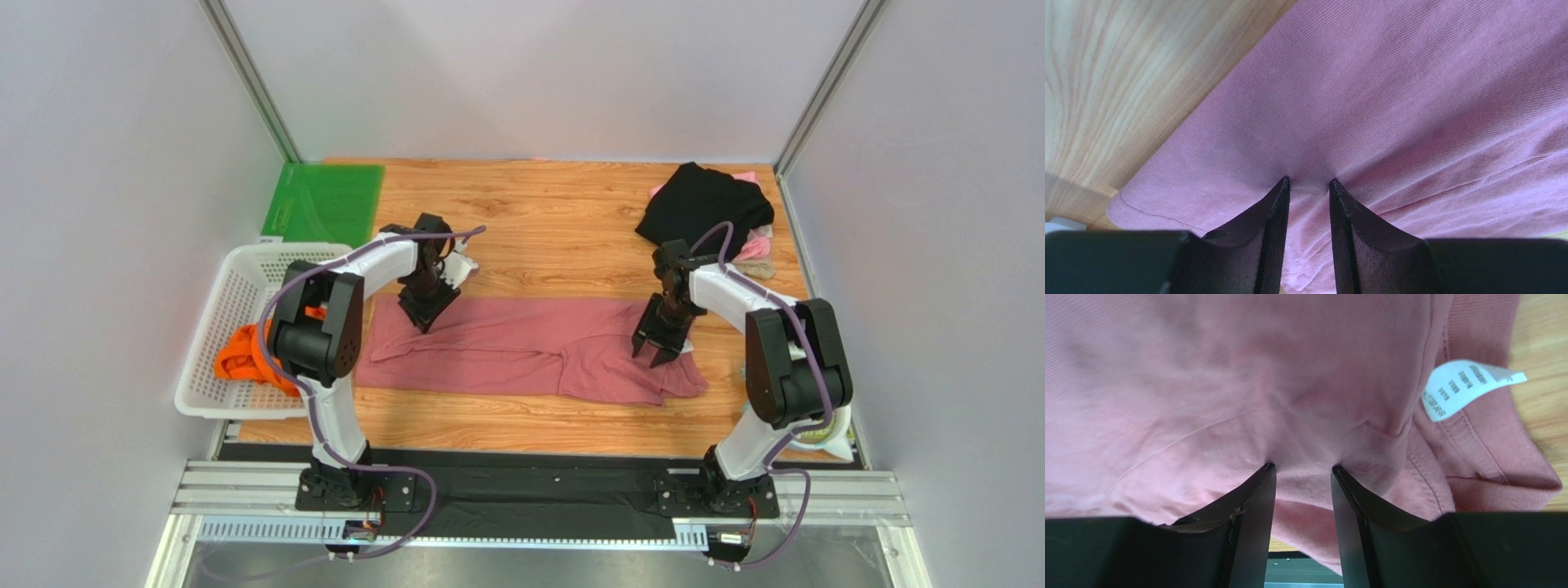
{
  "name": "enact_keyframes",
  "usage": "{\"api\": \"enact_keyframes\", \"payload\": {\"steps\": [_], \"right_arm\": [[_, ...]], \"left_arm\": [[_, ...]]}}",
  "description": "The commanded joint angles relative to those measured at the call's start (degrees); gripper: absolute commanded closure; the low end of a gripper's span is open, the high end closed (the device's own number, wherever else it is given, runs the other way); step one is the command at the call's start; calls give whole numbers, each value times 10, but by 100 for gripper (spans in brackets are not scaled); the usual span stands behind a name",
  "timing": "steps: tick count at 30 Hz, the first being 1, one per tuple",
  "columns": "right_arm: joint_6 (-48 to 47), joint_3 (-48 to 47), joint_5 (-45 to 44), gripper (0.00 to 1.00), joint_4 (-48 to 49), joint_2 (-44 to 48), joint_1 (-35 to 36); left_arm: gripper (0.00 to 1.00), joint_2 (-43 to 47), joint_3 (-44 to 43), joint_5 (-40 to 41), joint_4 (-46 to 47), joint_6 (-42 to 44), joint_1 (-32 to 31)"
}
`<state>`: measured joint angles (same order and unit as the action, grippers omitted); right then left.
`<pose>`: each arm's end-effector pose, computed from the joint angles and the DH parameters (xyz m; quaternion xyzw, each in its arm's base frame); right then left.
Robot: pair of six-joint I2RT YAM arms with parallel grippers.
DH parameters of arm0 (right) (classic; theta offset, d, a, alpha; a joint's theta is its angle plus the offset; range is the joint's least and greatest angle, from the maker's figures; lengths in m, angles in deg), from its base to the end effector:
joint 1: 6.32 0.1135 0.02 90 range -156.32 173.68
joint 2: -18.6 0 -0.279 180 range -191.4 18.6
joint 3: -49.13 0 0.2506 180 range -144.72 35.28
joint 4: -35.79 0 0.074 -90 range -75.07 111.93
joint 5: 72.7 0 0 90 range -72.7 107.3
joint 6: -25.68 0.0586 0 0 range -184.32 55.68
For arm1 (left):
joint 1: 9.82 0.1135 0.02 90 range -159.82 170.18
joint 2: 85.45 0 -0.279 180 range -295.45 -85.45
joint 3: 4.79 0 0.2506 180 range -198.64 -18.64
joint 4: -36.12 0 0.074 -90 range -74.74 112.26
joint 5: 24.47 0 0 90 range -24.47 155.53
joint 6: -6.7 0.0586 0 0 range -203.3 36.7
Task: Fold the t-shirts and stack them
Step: Rotate the tshirt 90 degrees
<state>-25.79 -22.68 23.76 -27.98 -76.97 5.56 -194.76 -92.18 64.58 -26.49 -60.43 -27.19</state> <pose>0.2747 0.0645 0.1581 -0.2289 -0.9716 -0.0601 0.0045 0.3408 -0.1076 0.1513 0.3440 0.9377 -0.0060 0.0481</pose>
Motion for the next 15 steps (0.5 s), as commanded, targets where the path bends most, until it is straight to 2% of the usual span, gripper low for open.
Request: {"api": "enact_keyframes", "payload": {"steps": [1, 10, 15], "right_arm": [[-6, -8, -22, 56, 15, -25, 1], [-13, -21, -44, 56, 8, -47, -26], [-17, -84, -41, 56, 2, -93, -29]], "left_arm": [[63, -4, 27, 8, 9, 24, 16], [63, 38, 91, 30, 20, 46, 21], [63, 80, 108, 12, -5, 49, 21]]}}
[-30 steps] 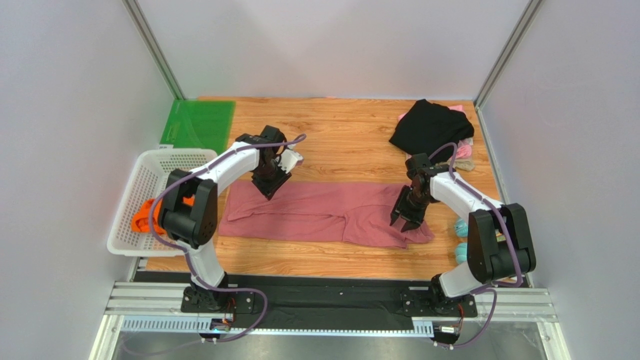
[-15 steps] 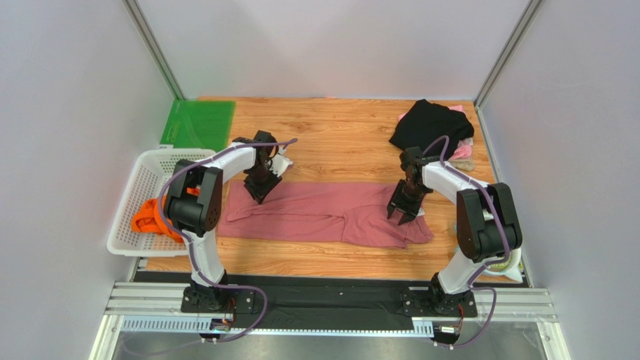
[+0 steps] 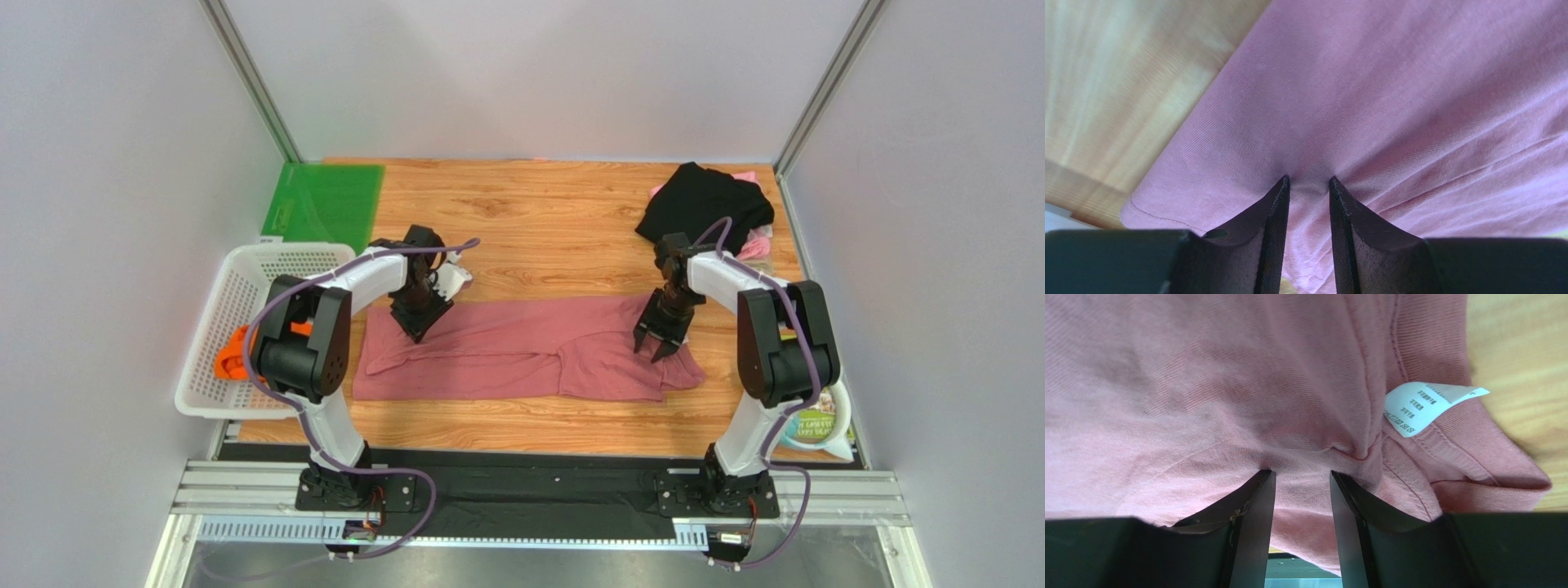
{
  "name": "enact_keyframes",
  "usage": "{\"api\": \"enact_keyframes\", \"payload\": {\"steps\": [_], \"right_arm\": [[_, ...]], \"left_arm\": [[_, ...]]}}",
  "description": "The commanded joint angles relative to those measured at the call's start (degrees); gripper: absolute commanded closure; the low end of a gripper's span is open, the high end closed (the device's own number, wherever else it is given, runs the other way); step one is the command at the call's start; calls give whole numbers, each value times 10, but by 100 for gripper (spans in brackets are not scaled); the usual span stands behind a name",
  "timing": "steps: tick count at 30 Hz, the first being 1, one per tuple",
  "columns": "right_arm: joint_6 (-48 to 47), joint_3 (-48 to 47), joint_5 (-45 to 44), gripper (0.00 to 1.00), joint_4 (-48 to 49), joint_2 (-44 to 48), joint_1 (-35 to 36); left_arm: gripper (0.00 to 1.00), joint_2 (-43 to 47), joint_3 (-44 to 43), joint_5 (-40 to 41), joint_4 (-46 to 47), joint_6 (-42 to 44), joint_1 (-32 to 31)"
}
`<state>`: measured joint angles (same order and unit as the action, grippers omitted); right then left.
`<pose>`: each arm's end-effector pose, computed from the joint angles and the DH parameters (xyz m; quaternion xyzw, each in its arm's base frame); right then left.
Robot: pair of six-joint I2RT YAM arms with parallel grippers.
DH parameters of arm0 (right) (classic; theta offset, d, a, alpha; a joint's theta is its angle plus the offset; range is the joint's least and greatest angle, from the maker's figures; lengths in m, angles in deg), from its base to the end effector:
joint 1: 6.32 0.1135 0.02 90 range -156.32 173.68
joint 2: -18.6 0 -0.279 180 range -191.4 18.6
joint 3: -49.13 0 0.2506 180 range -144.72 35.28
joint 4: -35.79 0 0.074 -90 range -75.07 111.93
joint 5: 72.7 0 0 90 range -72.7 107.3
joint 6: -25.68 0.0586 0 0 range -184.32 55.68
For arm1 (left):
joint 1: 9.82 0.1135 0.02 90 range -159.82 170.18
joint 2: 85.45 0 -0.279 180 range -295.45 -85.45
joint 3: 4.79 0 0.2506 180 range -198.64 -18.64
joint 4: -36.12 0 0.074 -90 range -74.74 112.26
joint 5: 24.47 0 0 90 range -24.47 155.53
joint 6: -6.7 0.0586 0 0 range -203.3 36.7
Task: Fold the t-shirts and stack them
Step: Rotate the tshirt 90 degrees
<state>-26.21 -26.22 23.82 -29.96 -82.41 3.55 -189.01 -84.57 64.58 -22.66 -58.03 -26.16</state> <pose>0.2904 0.0573 0.1467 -0.2442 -0.9680 -0.0470 0.0343 0.3182 -0.0943 0.1522 0.3549 0.9326 -0.0032 0.0653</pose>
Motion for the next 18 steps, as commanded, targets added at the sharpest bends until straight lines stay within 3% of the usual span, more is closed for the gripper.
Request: {"api": "enact_keyframes", "payload": {"steps": [1, 13, 18], "right_arm": [[-13, -62, -37, 57, 21, -47, -9], [-30, -368, 46, 57, -37, -269, 15], [-30, -472, 73, 57, -58, -328, 19]], "left_arm": [[63, 30, 40, 12, -46, 28, 10], [63, 75, 64, -40, -101, 32, 0], [63, 74, 62, -63, -121, 18, -36]]}}
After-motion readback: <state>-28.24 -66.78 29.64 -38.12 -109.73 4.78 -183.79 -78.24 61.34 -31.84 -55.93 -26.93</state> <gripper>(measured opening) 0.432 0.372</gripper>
